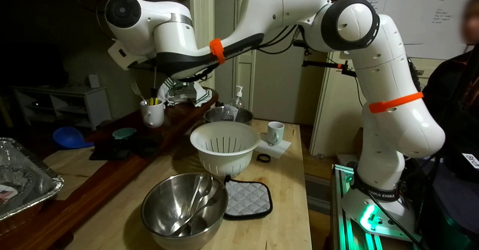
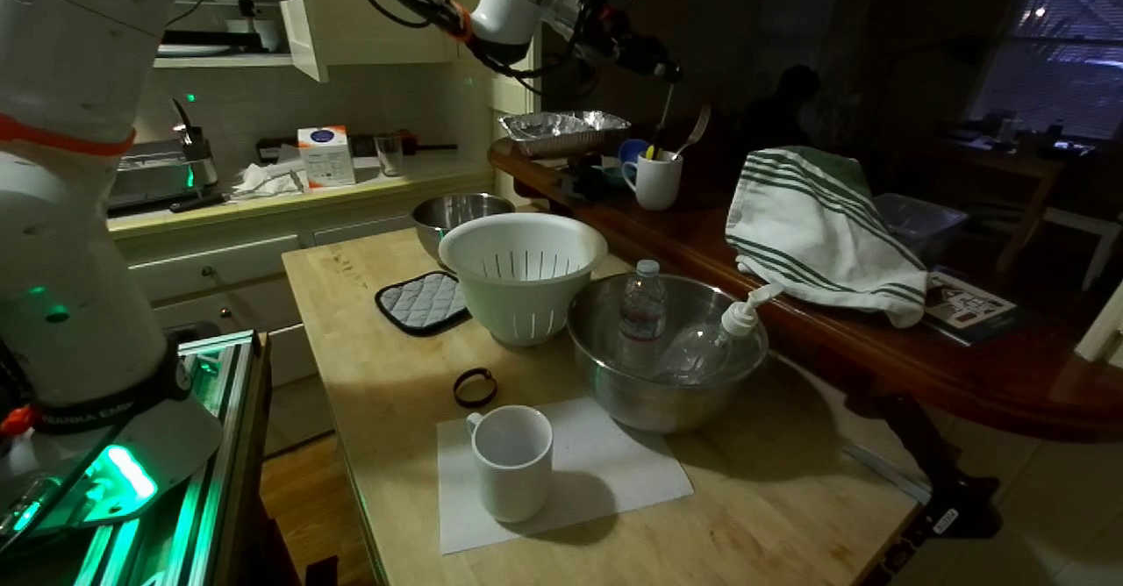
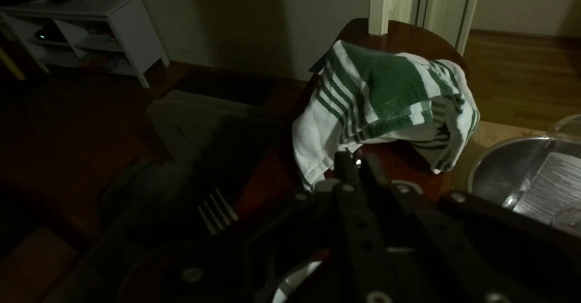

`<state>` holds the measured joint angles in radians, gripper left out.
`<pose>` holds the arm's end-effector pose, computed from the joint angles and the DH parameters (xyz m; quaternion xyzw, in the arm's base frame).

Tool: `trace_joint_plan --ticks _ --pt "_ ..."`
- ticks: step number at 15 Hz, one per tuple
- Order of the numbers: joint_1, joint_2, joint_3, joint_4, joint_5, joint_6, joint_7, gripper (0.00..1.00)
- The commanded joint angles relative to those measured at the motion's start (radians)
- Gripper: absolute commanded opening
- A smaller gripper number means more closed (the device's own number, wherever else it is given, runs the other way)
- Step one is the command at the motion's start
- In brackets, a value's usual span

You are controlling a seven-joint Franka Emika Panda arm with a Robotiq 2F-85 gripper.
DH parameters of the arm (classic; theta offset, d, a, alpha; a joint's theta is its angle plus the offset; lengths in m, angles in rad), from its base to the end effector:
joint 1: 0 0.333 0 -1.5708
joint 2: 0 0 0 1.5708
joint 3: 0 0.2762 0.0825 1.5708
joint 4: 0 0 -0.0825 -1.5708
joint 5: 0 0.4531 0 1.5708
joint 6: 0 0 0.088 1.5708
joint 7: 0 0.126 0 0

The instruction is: Pick up the screwdriver from the bowl and put it in the cup

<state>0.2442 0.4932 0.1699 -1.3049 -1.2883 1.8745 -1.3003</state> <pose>0.7545 0.2048 0.4596 0.4282 0.7179 -0.2044 0.5094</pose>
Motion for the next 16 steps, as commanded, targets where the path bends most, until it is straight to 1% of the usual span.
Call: trace_joint_plan --ticks 1,8,16 --pt "0.017 0.056 -0.016 0.083 0.023 -0.026 -0.073 0.02" --pt "0.021 0.114 -0.02 0.149 0.067 -0.022 -0.17 0.02" --pt "0.032 0.162 -0.027 0.21 0.113 -0.026 -0.223 0.02"
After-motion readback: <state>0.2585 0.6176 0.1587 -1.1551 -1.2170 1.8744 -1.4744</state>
